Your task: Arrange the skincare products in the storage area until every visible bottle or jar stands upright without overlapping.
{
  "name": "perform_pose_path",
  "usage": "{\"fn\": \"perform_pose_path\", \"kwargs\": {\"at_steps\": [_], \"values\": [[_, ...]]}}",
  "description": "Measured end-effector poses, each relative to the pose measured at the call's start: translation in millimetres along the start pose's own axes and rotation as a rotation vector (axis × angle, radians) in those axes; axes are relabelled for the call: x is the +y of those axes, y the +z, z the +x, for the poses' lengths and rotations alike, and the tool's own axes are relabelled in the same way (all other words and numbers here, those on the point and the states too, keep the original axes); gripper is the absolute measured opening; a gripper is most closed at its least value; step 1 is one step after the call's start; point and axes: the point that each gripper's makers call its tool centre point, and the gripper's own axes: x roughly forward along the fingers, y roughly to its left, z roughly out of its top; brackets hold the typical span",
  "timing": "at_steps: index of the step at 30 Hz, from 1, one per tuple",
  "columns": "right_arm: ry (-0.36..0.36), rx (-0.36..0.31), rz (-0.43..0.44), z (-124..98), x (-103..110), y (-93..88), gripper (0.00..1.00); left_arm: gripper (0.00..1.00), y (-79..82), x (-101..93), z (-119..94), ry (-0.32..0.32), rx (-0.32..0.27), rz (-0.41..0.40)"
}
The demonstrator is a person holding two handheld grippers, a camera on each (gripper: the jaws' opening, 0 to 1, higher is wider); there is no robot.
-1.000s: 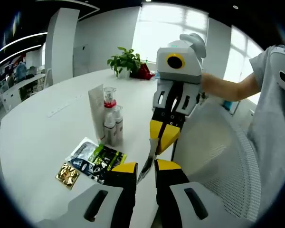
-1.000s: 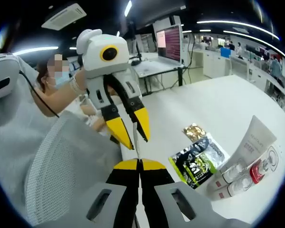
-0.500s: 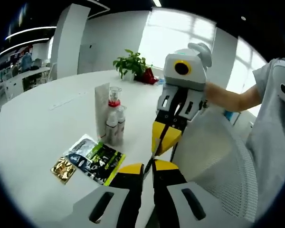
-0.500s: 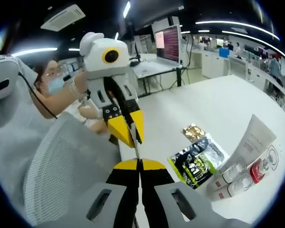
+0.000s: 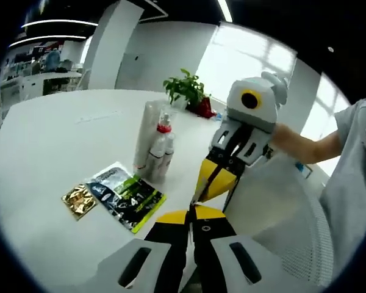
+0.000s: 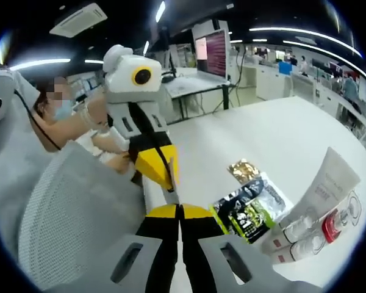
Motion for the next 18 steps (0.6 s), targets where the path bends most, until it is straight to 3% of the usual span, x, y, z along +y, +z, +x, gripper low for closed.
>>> {"fn": "perform_pose_path", "kwargs": {"at_steps": [4, 8, 12, 18], "values": [[-0.021, 0.008, -0.004, 9, -6, -1.8, 0.08, 0.0, -8.5, 5.0, -4, 0.002, -0.001, -0.036], [-0.05, 0.01, -0.011, 13, -14, -1.7, 0.12, 0.0, -12.3, 7.6, -9, 0.002, -0.041, -0.109], [-0.109, 0.03, -0.015, 17, -27, -7.6, 0.12, 0.0, -16.6, 27.0, -11, 0.018, -0.078, -0.199], [-0.083, 0.041, 0.01, 27, -24, -15.5, 0.09, 0.0, -22.2, 54.9, -14, 0.054, -0.119, -0.312]]}}
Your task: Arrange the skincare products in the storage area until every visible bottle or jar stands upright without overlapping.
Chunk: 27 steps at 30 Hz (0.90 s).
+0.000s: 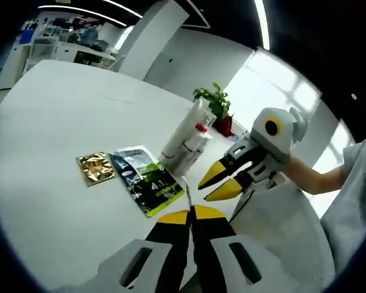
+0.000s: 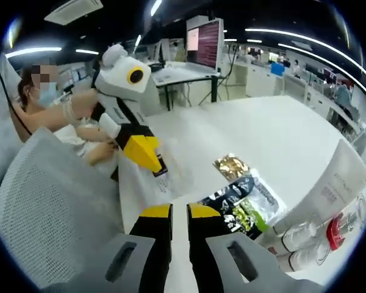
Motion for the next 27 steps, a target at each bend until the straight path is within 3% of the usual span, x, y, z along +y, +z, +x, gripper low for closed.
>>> {"fn": "perform_pose_path", "kwargs": {"at_steps": [10, 21, 27], "values": [[-0.02, 0.018, -0.058, 20, -1, -0.7, 0.11, 0.0, -14.8, 27.9, 11, 0.085, 0.062, -0.031], [-0.005, 0.045, -0.109, 46, 1, -2.2, 0.1, 0.0, -19.9, 60.3, 19, 0.157, 0.079, -0.088], [-0.035, 0.048, -0.155, 61, -3, -1.0, 0.13, 0.0, -26.4, 70.6, 23, 0.178, 0.096, -0.108]]}}
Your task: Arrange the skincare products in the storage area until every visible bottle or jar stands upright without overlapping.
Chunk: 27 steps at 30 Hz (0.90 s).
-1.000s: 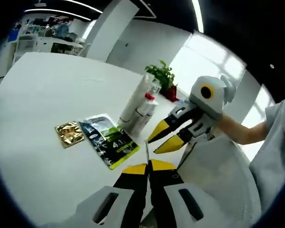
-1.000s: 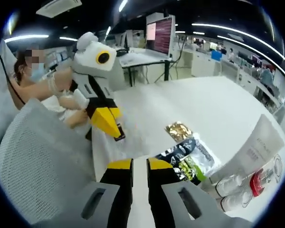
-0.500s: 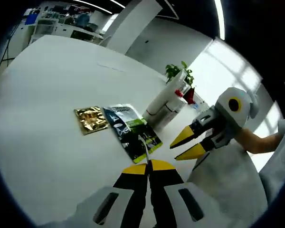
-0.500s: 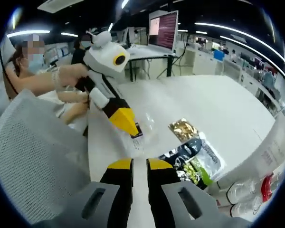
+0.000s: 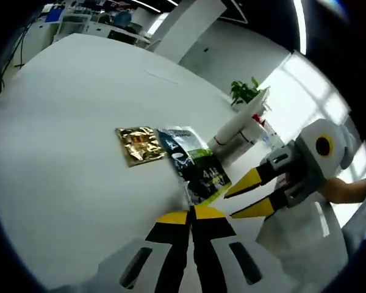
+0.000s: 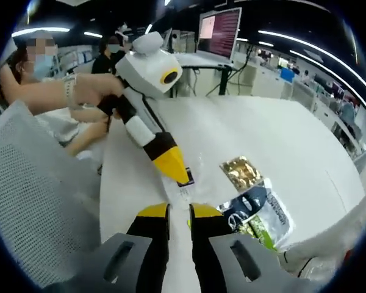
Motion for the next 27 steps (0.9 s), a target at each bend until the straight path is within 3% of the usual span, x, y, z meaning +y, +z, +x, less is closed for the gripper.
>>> {"fn": "perform_pose_path", "kwargs": {"at_steps": [6, 15, 27], "values": [[-0.028, 0.014, -0.033, 17, -9, -3.3, 0.12, 0.0, -3.4, 10.6, 4, 0.043, 0.026, 0.013], [-0.045, 0.034, -0.07, 38, -18, -8.7, 0.11, 0.0, -6.8, 6.2, 9, 0.075, 0.054, 0.058], [-0.05, 0.03, -0.074, 49, -29, -6.9, 0.1, 0.0, -6.1, 6.0, 12, 0.119, 0.069, 0.111]]}}
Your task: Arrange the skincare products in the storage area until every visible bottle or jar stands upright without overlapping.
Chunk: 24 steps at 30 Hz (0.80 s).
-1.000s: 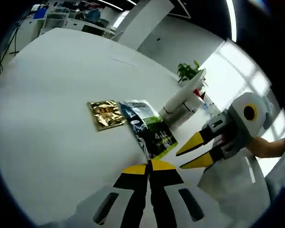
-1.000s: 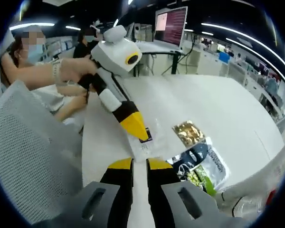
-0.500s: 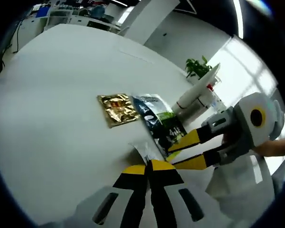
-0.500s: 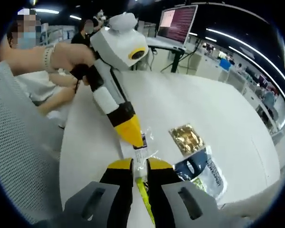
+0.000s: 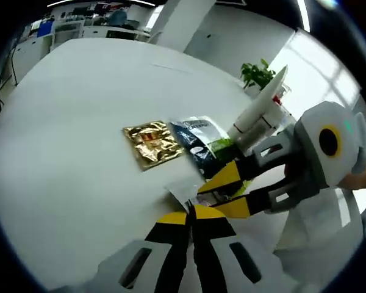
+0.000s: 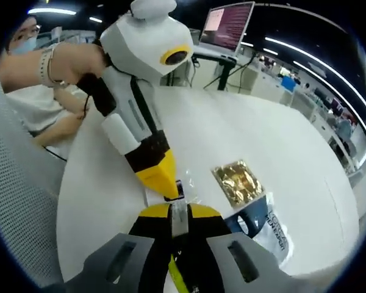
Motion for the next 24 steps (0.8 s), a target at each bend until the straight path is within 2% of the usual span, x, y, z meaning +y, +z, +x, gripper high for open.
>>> {"fn": "perform_pose_path", "kwargs": {"at_steps": [3, 9, 13, 18, 24], "values": [[-0.003, 0.004, 0.01, 2, -4, -0.3, 0.09, 0.0, 4.9, 9.3, 2, 0.007, -0.002, -0.008], [0.01, 0.021, 0.008, 4, -8, -2.7, 0.11, 0.0, 6.1, 9.7, 4, 0.017, -0.004, -0.008], [0.052, 0.048, 0.05, 7, -8, -5.1, 0.11, 0.0, 6.6, 8.7, 5, 0.02, -0.008, -0.008], [0.081, 0.077, 0.036, 9, -13, -6.3, 0.15, 0.0, 6.6, 8.5, 5, 0.023, -0.016, -0.019], [0.107, 0.114, 0.009, 9, -9, -6.8, 0.14, 0.02, 8.0, 8.0, 2, 0.022, -0.017, -0.025]]}}
